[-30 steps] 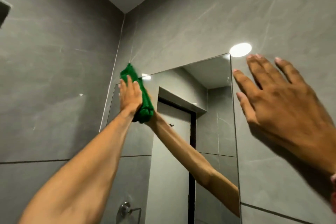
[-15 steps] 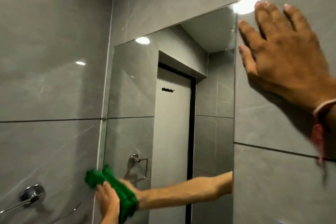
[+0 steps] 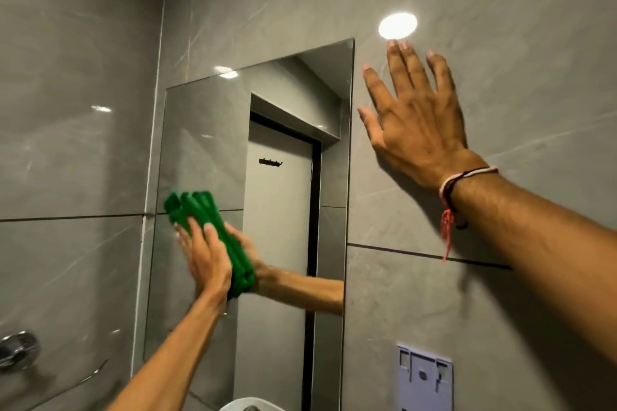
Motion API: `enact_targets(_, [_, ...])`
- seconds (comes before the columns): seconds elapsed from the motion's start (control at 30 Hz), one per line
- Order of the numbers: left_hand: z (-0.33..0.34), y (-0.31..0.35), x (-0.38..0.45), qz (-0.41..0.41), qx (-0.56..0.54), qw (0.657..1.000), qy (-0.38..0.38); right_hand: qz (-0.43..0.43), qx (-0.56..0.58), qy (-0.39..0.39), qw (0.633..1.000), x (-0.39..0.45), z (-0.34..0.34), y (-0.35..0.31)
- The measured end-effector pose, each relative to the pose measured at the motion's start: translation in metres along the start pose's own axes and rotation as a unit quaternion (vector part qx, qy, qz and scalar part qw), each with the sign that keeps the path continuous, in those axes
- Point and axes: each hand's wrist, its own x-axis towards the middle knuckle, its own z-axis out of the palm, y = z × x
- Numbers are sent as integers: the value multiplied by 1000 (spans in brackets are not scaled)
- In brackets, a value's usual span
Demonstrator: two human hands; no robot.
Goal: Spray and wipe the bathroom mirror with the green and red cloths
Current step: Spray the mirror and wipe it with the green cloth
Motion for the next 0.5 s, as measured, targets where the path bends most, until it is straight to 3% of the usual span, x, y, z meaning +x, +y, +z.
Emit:
enact_targets(0.13, [36, 106, 7, 161, -4, 986, -43, -17, 7, -6, 1000, -6, -8, 17])
enact_targets(0.27, [70, 194, -28, 367, -3, 922, -122, 7, 18, 12, 1000, -14, -11, 21])
enact_targets(0.33, [80, 208, -49, 446, 17, 886, -127, 16, 21, 16, 1000, -18, -12, 22])
enact_targets(0.5, [64, 151, -72, 521, 38, 842, -135, 33, 58, 22, 998, -26, -8, 15])
